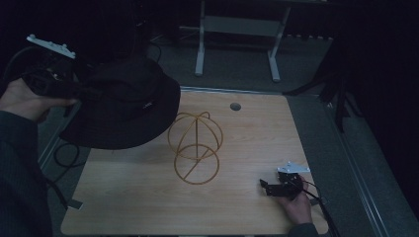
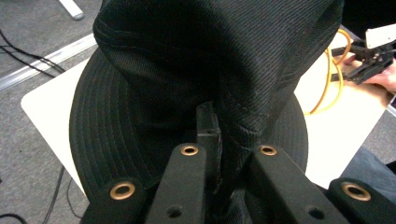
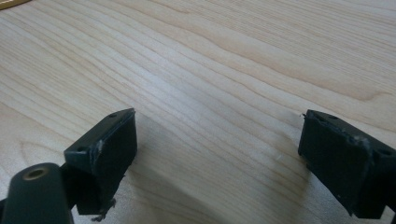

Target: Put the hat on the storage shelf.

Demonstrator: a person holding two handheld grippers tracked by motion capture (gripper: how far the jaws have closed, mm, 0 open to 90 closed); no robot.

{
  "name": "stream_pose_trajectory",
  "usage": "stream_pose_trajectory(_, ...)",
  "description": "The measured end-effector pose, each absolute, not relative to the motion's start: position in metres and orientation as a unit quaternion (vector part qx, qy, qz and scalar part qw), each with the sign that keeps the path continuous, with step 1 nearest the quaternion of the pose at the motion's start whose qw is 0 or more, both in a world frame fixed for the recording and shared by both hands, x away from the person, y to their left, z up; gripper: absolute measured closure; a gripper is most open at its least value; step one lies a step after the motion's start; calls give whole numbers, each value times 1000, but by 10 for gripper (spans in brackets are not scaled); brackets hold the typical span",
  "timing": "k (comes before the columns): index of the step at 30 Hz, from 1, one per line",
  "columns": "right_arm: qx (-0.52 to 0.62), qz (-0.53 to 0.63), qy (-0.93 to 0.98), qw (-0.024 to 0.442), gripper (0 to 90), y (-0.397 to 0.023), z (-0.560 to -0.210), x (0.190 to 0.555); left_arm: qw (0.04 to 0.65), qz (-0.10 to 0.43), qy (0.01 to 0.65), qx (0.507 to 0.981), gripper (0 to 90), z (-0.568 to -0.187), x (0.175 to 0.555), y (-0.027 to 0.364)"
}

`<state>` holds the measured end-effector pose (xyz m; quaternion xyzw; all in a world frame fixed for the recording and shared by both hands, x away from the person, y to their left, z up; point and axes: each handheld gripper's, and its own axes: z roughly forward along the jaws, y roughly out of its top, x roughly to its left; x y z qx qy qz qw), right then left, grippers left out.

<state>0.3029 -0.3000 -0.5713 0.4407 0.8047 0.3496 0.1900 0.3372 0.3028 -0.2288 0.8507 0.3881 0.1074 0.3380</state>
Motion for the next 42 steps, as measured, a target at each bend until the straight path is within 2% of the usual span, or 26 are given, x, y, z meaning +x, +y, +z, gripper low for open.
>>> stream_pose_trajectory(42, 440, 350, 805, 190, 114, -300, -571, 303, 388, 87, 345, 850, 881, -207, 330, 288)
